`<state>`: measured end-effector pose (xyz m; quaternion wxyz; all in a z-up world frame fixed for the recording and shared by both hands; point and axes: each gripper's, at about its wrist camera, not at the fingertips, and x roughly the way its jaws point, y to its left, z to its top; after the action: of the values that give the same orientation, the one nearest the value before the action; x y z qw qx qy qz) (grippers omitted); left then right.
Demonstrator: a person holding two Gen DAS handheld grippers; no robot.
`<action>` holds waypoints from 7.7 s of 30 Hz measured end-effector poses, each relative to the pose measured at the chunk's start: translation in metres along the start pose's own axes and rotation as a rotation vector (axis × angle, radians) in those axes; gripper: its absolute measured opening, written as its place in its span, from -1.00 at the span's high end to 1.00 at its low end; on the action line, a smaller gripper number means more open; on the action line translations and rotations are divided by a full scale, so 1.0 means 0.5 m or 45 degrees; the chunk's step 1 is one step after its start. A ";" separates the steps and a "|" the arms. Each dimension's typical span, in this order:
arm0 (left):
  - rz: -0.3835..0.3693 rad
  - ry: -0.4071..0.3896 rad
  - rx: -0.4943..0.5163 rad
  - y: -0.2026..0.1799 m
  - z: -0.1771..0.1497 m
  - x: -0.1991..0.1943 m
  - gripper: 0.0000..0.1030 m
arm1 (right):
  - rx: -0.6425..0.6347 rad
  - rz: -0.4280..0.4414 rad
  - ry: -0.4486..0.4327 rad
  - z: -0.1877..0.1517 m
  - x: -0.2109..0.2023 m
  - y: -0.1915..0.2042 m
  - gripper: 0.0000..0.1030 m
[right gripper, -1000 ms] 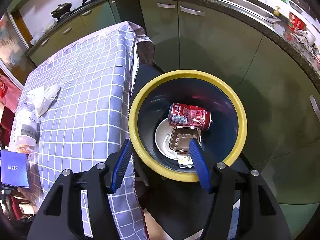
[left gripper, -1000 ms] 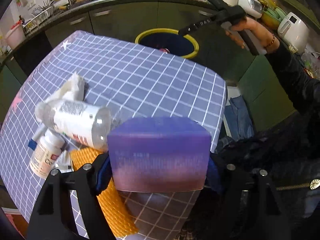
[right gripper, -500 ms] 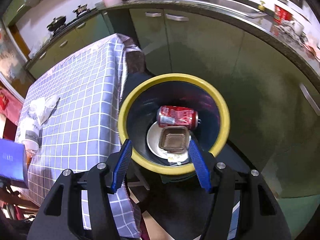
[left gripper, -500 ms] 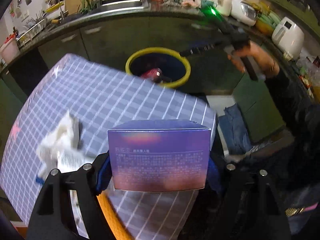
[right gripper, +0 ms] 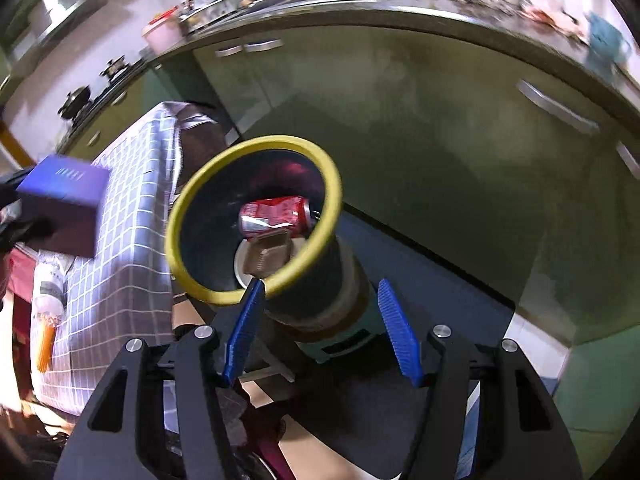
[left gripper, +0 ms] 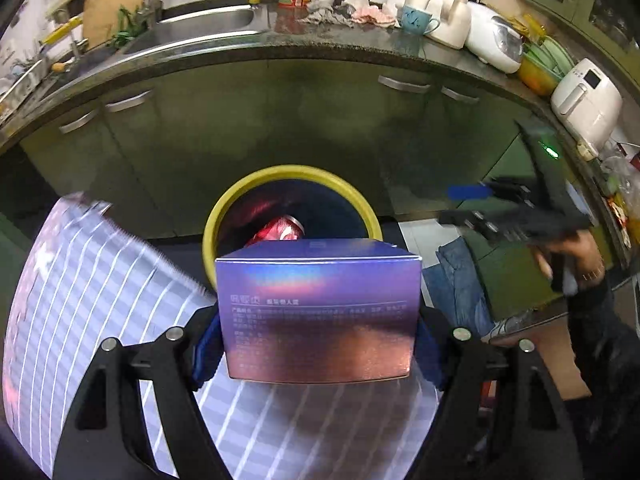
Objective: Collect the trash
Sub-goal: 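Carry the purple box over the bin and open the left gripper, then grasp the clear plastic water bottle with the right gripper and lift it, then carry the water bottle over the bin and open the right gripper, then grasp the orange foam net with the left gripper and lift it, then carry the foam net over the bin and open the left gripper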
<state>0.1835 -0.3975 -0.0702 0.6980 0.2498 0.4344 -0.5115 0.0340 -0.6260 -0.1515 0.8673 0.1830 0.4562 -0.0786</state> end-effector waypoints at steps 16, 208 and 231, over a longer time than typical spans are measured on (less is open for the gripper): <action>0.109 0.055 -0.131 0.038 0.050 0.097 -0.78 | 0.127 -0.019 0.015 -0.032 0.017 -0.098 -0.15; 0.003 0.045 -0.279 0.086 0.000 0.092 0.73 | 0.021 0.146 0.047 -0.006 0.012 0.008 -0.40; 0.219 -0.245 -0.362 0.069 -0.060 -0.084 -0.78 | 0.016 0.162 0.053 -0.025 0.004 -0.004 -0.43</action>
<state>0.2011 -0.3405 -0.0520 0.8058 0.1349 0.4106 -0.4049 0.0252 -0.6229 -0.1601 0.8598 0.2186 0.4609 -0.0222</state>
